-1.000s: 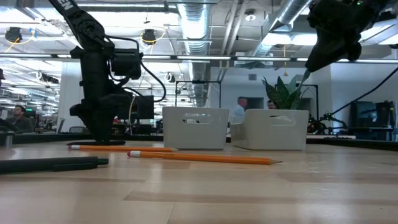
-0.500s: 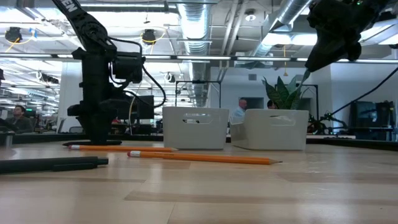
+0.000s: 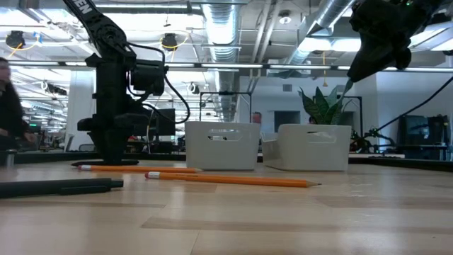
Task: Sort pens & pencils
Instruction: Put the top black pen into the left gray bin
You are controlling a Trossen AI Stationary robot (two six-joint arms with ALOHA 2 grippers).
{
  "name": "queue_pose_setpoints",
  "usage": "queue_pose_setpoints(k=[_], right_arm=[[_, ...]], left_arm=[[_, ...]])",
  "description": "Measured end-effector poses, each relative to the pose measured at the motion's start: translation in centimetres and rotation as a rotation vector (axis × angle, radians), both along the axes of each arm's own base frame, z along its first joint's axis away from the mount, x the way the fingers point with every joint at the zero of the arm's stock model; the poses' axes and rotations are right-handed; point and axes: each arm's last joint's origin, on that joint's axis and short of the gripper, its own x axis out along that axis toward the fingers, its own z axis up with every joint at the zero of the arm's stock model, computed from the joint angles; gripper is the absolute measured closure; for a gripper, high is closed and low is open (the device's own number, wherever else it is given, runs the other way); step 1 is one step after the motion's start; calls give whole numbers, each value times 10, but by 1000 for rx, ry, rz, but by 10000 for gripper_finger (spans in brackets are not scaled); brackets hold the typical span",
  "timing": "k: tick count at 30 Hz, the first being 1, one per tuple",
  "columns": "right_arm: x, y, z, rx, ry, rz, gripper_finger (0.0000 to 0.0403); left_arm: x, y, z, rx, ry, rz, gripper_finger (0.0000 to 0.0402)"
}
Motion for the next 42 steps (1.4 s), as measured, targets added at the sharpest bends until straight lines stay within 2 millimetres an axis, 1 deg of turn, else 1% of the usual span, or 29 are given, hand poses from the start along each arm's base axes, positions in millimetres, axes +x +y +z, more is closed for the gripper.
queue_pose_setpoints(k=[9,14,23,32,36,39,42], right_arm=[[0,0,0,0,0,0,259],[0,0,0,0,0,0,258],[0,0,0,0,0,0,260],[0,0,0,0,1,0,262],[0,0,0,0,0,1,261],[0,0,0,0,1,0,258],[0,0,0,0,1,1,257]], left_arm=[[0,-1,0,-4,-2,0,326],[1,0,0,-6,-8,1,344],[1,-1,0,-7,-12,1,355],[2,0,1,-14,-18,-12,356],[6,2,6,-16,-27,-16,356],[15,4,13,-22,-91,-39,356],[20,6,20,-27,-116,-64,356]])
